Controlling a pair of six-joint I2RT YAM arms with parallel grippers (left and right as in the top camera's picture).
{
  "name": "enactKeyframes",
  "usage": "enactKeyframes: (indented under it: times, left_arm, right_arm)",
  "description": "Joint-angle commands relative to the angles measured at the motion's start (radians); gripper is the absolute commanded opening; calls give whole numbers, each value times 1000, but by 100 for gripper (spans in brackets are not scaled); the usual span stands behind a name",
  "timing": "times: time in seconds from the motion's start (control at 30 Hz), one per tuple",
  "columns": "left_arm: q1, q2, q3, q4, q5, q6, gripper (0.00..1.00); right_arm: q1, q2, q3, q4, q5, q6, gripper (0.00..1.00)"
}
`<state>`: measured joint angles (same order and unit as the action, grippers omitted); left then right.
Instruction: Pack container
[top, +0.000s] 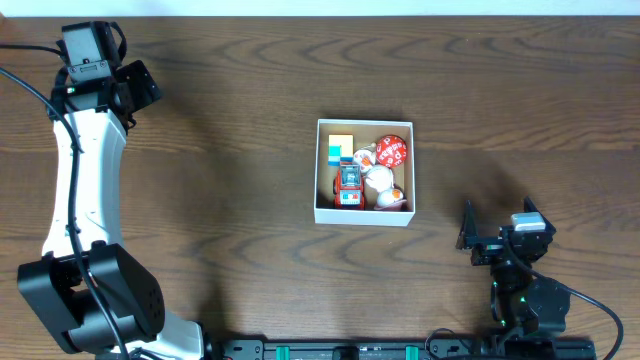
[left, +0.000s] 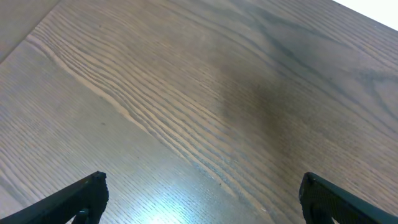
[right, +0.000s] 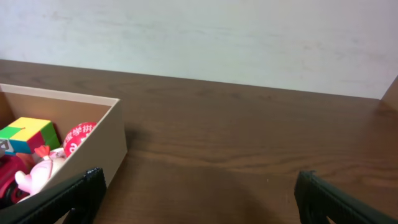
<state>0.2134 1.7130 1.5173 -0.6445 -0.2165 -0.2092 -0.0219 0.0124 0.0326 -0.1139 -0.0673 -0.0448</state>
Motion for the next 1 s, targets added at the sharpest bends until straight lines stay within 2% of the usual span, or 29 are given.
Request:
enactKeyframes:
  times: [0.0, 0.2, 0.63, 0.8, 0.97]
  left_arm:
    - [5, -47, 11, -13, -9, 2, 98]
    - [5, -210, 11, -58, -9, 3, 98]
    - [5, -742, -18, -317, -1, 2, 98]
    - [5, -939, -117, -391, -2, 3, 98]
    - [5, -1123, -330, -308, -2, 3, 98]
  right_arm:
    - [10, -6, -7, 1, 10, -13, 99]
    - [10, -6, -7, 1, 10, -13, 99]
    - [10, -6, -7, 1, 10, -12, 99]
    - [10, -6, -7, 1, 10, -12, 99]
    - [10, -6, -7, 1, 10, -13, 99]
